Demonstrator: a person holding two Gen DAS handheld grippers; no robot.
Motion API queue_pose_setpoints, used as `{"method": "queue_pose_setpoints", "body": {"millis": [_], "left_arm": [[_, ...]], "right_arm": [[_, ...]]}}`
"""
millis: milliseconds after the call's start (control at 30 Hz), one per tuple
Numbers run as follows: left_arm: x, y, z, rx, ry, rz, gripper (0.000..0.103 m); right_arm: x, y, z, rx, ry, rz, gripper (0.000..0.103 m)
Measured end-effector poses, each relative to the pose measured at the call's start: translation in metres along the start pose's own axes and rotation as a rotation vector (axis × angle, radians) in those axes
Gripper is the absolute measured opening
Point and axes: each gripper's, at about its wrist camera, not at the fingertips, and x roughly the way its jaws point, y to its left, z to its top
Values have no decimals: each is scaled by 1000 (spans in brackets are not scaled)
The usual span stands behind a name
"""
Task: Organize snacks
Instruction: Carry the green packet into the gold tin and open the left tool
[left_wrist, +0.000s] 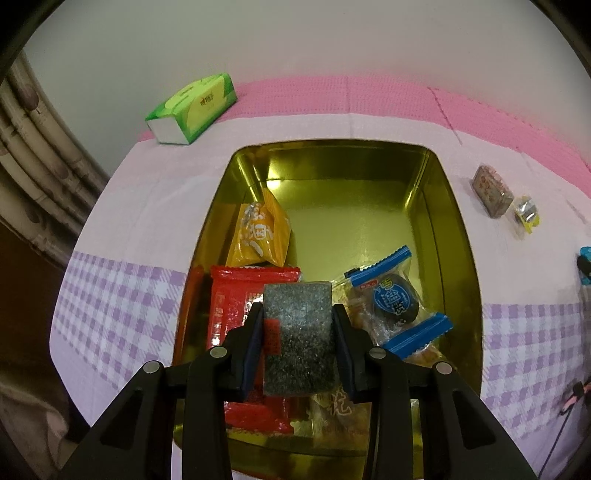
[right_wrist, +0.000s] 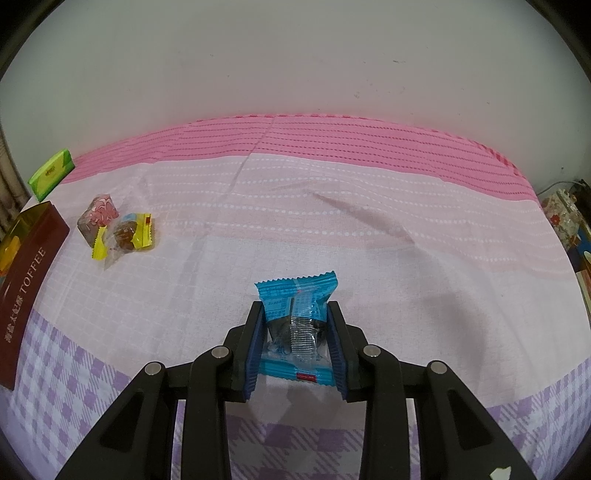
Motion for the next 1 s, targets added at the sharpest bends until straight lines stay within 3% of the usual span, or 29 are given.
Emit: {"method": "queue_pose_setpoints", "body": {"millis": [633, 1000], "left_arm": [[-28, 13, -6, 0, -98, 5, 52], [-35, 20, -14, -30, -150, 14, 60]], "right_arm": [[0, 12, 9, 4, 29, -13, 28], [-22, 47, 19, -41, 7, 90, 28]]}}
